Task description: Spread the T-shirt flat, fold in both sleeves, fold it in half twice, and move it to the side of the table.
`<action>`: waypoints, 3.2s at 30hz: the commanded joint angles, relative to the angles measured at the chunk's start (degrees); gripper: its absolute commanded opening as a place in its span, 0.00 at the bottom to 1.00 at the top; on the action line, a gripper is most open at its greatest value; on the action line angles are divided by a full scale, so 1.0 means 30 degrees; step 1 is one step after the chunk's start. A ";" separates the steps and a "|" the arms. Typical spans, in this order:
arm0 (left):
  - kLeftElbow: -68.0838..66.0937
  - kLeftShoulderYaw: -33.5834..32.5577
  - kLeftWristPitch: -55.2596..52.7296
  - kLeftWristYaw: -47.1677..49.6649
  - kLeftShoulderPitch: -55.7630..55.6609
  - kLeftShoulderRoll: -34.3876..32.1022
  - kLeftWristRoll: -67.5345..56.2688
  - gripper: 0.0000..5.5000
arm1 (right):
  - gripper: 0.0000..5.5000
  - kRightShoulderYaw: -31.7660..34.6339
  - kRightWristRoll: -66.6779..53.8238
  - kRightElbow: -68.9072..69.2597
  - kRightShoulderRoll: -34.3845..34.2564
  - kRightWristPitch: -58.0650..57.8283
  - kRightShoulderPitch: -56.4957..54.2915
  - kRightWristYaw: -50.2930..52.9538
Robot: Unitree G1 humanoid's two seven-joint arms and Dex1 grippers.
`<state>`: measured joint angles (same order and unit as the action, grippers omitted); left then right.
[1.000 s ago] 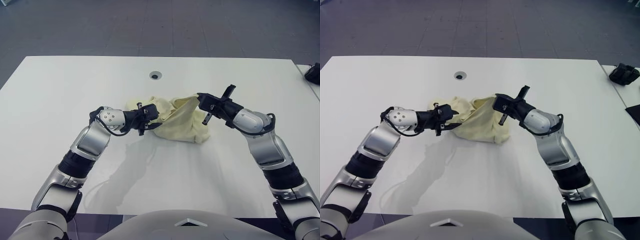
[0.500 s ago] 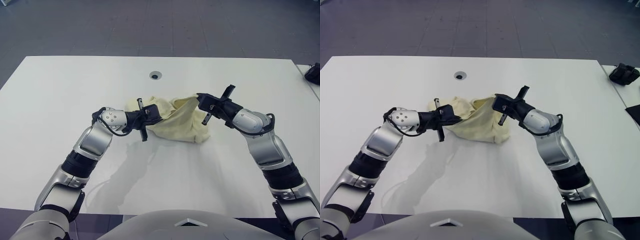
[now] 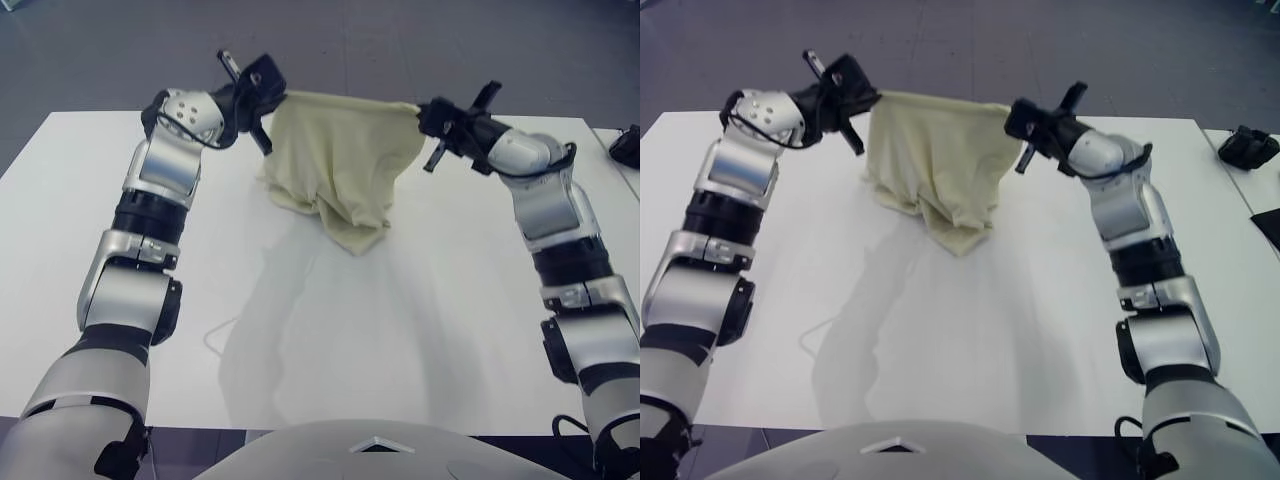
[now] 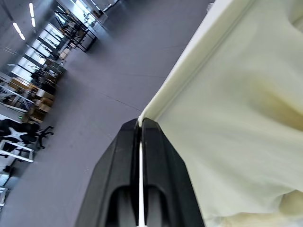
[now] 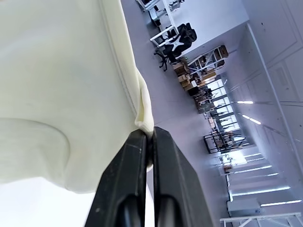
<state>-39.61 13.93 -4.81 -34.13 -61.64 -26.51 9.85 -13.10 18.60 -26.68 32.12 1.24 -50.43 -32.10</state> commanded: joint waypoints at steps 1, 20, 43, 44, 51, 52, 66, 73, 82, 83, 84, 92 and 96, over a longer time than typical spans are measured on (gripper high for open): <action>-0.4992 0.0292 0.2443 0.2162 -0.3565 0.0432 0.1550 0.00 | 0.00 -0.0029 0.0356 -0.6290 -0.0927 0.1953 -0.5175 0.1135; -1.1693 0.2192 0.4801 1.2762 -1.0164 0.0624 0.6961 0.00 | 0.00 -0.1663 0.4171 -1.6232 -0.0918 0.5704 -1.3153 1.0242; 2.3387 0.4933 -0.2818 -0.9812 1.4763 -0.8836 0.0029 0.00 | 0.00 -0.2544 -0.9642 1.2756 0.8309 -0.4739 0.7087 -1.5660; 2.3517 0.4998 -0.2932 -0.9886 1.5189 -0.8903 0.0270 0.00 | 0.00 -0.2597 -0.9594 1.3622 0.8628 -0.5136 0.7852 -1.5735; 2.4263 0.4931 -0.4370 -0.9912 1.6958 -0.8668 0.1046 0.00 | 0.00 -0.2636 -0.8527 1.7864 0.9771 -0.7246 1.1626 -1.5373; 2.4432 0.4832 -0.4781 -0.9930 1.7072 -0.8559 0.0963 0.04 | 0.00 -0.2600 -0.8273 1.8092 0.9731 -0.7490 1.1806 -1.5129; 2.4112 0.1411 -0.5956 -1.0553 1.2783 -0.7952 -0.2455 0.50 | 0.00 -0.1767 -0.7628 2.0644 0.9839 -0.9529 1.4017 -1.3102; 2.1449 0.4689 -0.1275 -1.1349 1.0947 -0.7055 0.0230 0.72 | 0.00 -0.1613 -0.7589 2.0733 0.9724 -0.9813 1.4115 -1.2825; 1.7840 0.7282 0.1850 -1.2058 0.9199 -0.4658 0.2203 0.82 | 0.00 -0.2036 -0.7233 2.0300 0.9376 -0.9638 1.3436 -1.2723; 1.7772 0.7408 0.2085 -1.2226 0.9260 -0.4750 0.2366 0.78 | 0.00 -0.2048 -0.7215 2.0256 0.9380 -0.9597 1.3377 -1.2745; 1.7703 0.7483 0.2246 -1.2383 0.9302 -0.4797 0.2463 0.75 | 0.00 -0.2052 -0.7207 2.0231 0.9386 -0.9584 1.3343 -1.2750; 1.7572 0.7411 0.2261 -1.2493 0.9864 -0.4612 0.2960 0.51 | 0.00 -0.2143 -0.7196 2.0167 0.9403 -0.9457 1.3248 -1.2734; 1.7451 0.7324 0.2228 -1.2440 1.0161 -0.4574 0.3302 0.38 | 0.00 -0.2213 -0.7148 2.0057 0.9360 -0.9355 1.3192 -1.2729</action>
<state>13.09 35.99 1.95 -71.62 -31.55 -40.41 18.96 -19.32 -3.27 33.81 60.39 -27.09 -10.10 -70.14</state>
